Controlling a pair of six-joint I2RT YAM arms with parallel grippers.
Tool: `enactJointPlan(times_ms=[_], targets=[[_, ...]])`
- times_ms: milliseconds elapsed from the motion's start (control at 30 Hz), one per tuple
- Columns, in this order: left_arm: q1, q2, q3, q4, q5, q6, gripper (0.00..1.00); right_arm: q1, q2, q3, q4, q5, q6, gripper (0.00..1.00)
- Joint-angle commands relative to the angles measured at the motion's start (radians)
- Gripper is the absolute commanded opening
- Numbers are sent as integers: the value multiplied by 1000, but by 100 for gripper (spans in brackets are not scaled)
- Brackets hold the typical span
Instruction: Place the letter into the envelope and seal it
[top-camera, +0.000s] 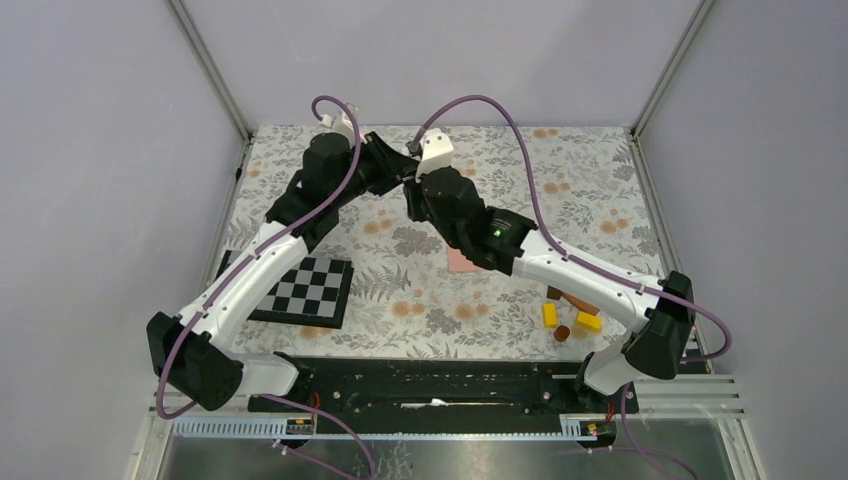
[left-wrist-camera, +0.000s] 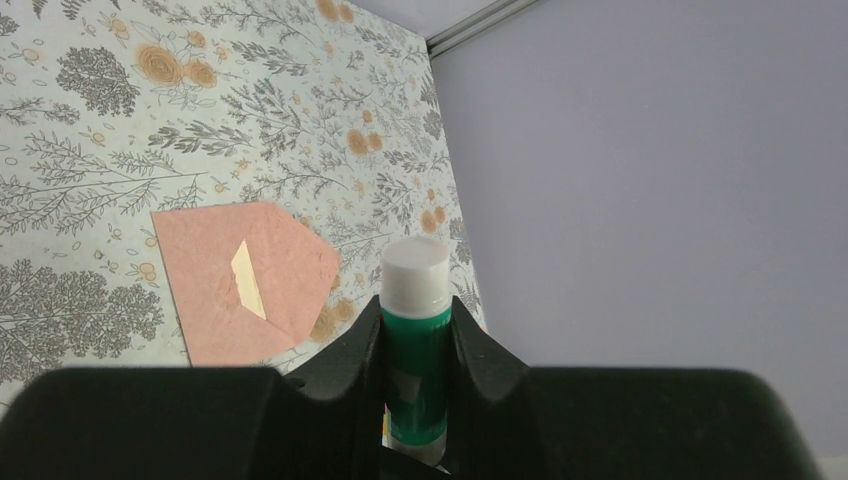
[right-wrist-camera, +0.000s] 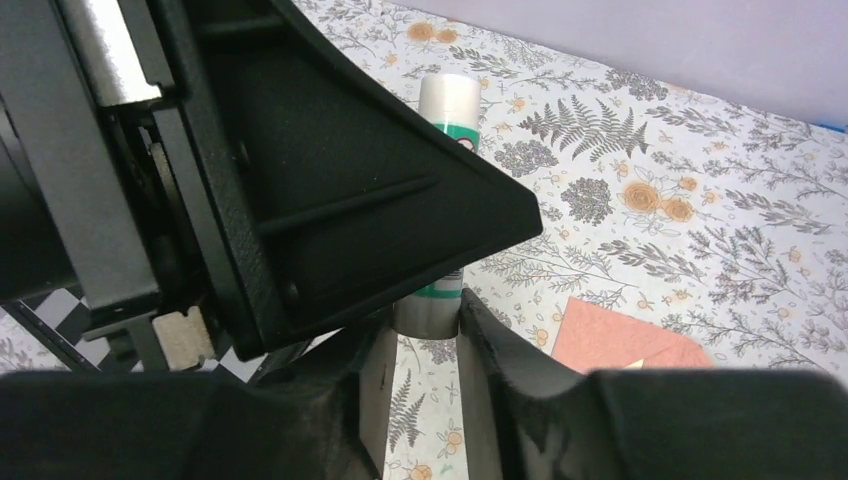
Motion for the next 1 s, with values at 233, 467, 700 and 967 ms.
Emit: enactJointPlan(times_ms=[233, 467, 700, 967], targets=[[-3, -161, -175, 368, 120, 9, 0, -193, -161, -134, 180, -505, 173, 18], [-4, -245, -294, 655, 250, 26, 0, -295, -244, -236, 341, -893, 328, 16], [-4, -253, -323, 742, 296, 22, 0, -329, -273, -254, 438, -1048, 417, 21], [-8, -187, -121, 287, 10, 94, 0, -243, -341, -213, 154, -567, 156, 80]])
